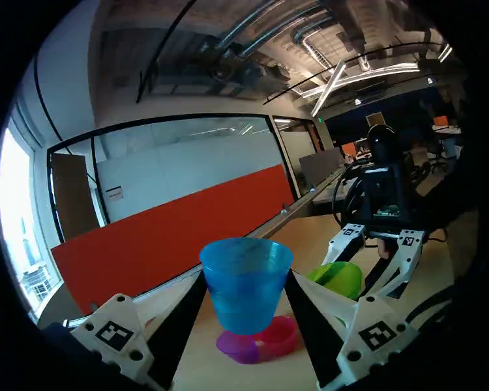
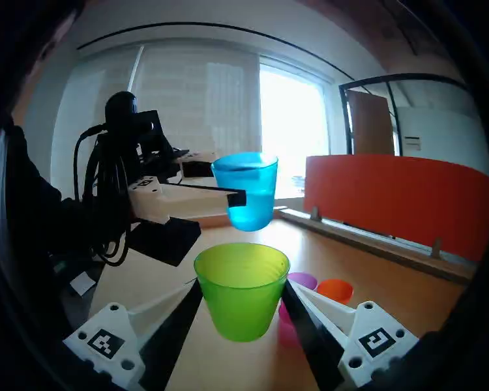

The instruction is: Pour water

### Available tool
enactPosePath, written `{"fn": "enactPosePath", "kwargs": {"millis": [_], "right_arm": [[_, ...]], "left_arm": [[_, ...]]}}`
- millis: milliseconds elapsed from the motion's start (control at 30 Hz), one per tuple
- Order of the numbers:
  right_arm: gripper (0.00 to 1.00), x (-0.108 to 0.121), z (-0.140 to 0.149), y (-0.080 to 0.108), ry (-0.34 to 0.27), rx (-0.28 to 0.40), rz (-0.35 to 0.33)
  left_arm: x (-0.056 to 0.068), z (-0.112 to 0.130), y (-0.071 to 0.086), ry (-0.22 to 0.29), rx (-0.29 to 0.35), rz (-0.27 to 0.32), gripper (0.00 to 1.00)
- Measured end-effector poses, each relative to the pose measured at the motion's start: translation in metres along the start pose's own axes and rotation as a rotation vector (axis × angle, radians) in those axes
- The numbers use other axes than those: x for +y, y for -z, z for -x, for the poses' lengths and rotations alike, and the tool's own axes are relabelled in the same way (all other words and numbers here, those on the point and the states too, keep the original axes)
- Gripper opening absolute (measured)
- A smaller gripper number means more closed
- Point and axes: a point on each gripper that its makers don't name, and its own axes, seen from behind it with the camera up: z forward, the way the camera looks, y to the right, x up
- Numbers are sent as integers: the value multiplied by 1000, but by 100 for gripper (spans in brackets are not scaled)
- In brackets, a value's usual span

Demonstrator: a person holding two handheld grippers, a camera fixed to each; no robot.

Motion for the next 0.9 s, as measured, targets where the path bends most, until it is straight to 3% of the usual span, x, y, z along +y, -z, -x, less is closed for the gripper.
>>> {"fn": "enactPosePath", "kwargs": {"millis": [900], "right_arm": [[88, -11, 7, -10, -5, -7, -31]], "left_arm": [[-3, -15, 0, -150, 30, -7, 83]]}}
